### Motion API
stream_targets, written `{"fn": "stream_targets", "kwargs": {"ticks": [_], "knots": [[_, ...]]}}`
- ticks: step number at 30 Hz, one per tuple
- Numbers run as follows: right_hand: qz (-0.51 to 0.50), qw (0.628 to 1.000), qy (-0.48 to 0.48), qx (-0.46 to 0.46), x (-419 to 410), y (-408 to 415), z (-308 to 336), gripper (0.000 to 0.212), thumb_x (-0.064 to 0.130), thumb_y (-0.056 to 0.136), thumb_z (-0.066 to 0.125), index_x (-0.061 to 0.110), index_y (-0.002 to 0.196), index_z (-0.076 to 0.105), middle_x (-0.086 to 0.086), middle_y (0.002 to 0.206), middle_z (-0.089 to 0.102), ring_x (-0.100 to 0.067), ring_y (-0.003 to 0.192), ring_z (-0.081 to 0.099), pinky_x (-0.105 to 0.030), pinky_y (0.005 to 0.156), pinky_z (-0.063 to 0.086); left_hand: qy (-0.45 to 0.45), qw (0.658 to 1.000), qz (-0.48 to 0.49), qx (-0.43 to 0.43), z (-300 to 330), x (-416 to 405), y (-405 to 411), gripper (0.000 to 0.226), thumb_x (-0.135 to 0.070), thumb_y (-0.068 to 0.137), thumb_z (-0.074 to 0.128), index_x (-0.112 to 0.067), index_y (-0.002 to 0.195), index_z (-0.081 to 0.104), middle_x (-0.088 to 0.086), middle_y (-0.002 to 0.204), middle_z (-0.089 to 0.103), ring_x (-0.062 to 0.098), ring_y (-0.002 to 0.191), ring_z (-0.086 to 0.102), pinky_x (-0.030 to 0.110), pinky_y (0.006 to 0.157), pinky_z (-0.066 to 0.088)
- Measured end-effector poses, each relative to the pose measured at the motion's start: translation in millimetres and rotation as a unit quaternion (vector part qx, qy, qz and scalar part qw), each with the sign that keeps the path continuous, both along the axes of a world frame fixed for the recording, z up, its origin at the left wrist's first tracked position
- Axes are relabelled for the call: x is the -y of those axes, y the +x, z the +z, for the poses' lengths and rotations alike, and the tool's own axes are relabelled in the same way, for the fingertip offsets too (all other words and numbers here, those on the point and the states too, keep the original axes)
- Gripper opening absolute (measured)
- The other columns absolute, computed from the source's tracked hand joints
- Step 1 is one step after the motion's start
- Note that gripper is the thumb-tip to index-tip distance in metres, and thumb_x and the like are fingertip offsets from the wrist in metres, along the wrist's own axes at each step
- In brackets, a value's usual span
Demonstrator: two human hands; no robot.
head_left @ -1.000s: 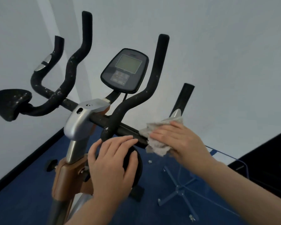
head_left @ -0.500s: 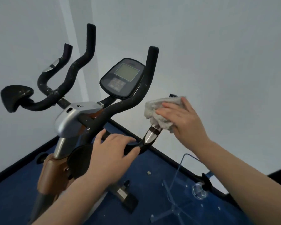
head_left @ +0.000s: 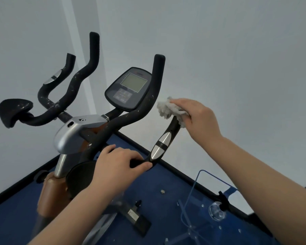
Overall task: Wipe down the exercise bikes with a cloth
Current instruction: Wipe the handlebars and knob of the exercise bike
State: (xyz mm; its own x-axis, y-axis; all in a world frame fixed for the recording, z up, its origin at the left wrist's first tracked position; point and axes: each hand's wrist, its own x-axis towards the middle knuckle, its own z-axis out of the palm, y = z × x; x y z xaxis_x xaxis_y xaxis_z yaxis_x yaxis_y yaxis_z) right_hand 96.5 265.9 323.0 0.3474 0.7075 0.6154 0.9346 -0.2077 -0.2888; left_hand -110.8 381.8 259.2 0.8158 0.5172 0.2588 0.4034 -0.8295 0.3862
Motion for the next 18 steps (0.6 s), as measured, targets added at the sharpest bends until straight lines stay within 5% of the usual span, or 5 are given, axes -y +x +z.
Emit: {"fn": "stream_targets", "kwargs": {"ticks": [3,6,8,12,18], "knots": [[-0.041,0.981,0.112,-0.151,2.5,-8.2,-6.6,0.033,0.013,0.087,0.053,0.024,0.115,0.065,0.009,0.101,0.069,-0.003,0.087,0.061,-0.014,0.077,0.047,0.001,1.000,-0.003,0.002,0.8,0.2,0.5,0.051,-0.078,0.073,0.034,-0.039,0.080,0.066,-0.021,0.071,0.064,-0.004,0.075,0.053,0.027,0.107,0.021],[-0.146,0.960,0.126,-0.204,25.4,-1.3,-16.0,0.019,0.015,0.090,0.057,0.025,0.098,0.070,0.013,0.071,0.064,-0.001,0.068,0.057,-0.020,0.062,0.041,-0.007,1.000,-0.005,0.004,0.3,0.8,-1.2,0.053,-0.079,0.073,0.031,-0.039,0.080,0.065,-0.019,0.070,0.064,-0.004,0.077,0.054,0.027,0.108,0.021],[-0.183,0.952,0.129,-0.207,45.2,3.1,-17.9,0.020,0.014,0.089,0.057,0.027,0.098,0.070,0.012,0.073,0.065,-0.008,0.073,0.062,-0.016,0.060,0.041,-0.007,1.000,-0.006,0.008,-0.8,1.1,-0.9,0.054,-0.080,0.073,0.030,-0.039,0.081,0.065,-0.019,0.071,0.064,-0.004,0.078,0.054,0.027,0.108,0.020],[-0.128,0.964,0.194,-0.133,29.6,-20.3,-2.0,0.027,0.018,0.085,0.063,0.026,0.110,0.064,0.017,0.093,0.067,-0.002,0.084,0.060,-0.010,0.071,0.043,-0.003,1.000,-0.006,0.005,-1.2,0.5,-0.2,0.056,-0.079,0.073,0.029,-0.038,0.082,0.066,-0.018,0.072,0.064,-0.003,0.080,0.055,0.027,0.108,0.019],[-0.137,0.989,-0.018,0.056,1.3,-59.9,-23.9,0.040,-0.003,0.073,0.062,0.012,0.110,0.068,-0.003,0.113,0.064,-0.024,0.106,0.044,-0.037,0.061,0.054,-0.011,1.000,-0.012,0.002,3.0,1.1,-1.9,0.055,-0.077,0.073,0.031,-0.036,0.081,0.067,-0.018,0.072,0.064,-0.002,0.080,0.056,0.028,0.107,0.020]]}}
